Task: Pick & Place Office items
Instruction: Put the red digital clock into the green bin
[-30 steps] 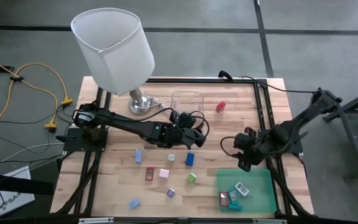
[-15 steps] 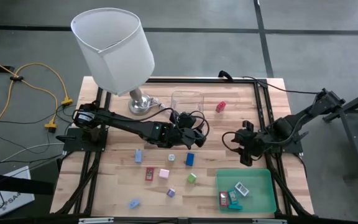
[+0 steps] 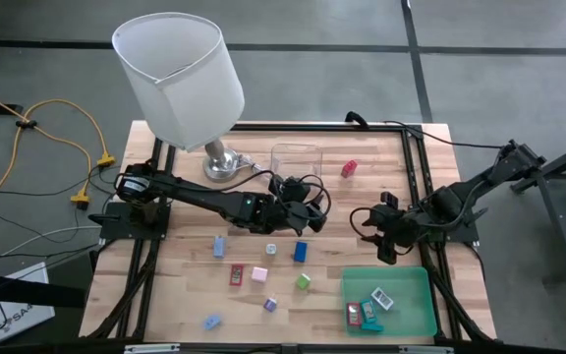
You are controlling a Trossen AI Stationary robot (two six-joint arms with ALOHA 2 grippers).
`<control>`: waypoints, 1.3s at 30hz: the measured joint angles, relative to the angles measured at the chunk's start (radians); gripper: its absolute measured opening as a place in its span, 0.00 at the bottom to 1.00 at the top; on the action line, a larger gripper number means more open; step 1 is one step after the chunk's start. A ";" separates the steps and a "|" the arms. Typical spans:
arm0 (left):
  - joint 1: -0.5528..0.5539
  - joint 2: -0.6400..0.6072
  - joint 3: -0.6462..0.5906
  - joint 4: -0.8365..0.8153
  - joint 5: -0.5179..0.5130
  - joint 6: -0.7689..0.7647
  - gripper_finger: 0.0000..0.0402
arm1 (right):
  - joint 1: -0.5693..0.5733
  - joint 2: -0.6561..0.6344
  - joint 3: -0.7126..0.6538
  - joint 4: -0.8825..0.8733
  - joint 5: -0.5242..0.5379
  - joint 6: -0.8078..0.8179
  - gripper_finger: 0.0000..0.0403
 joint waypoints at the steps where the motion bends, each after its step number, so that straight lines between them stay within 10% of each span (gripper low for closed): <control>1: 0.000 0.000 0.000 0.006 0.000 0.000 0.57 | 0.000 0.000 0.000 0.001 0.000 0.000 0.45; 21: -0.005 0.000 0.000 0.046 0.082 0.151 0.57 | 0.000 0.000 0.000 0.002 0.000 -0.002 0.45; 39: -0.156 0.000 0.000 -0.438 0.292 -0.037 0.57 | 0.000 0.000 0.000 0.005 0.000 0.008 0.45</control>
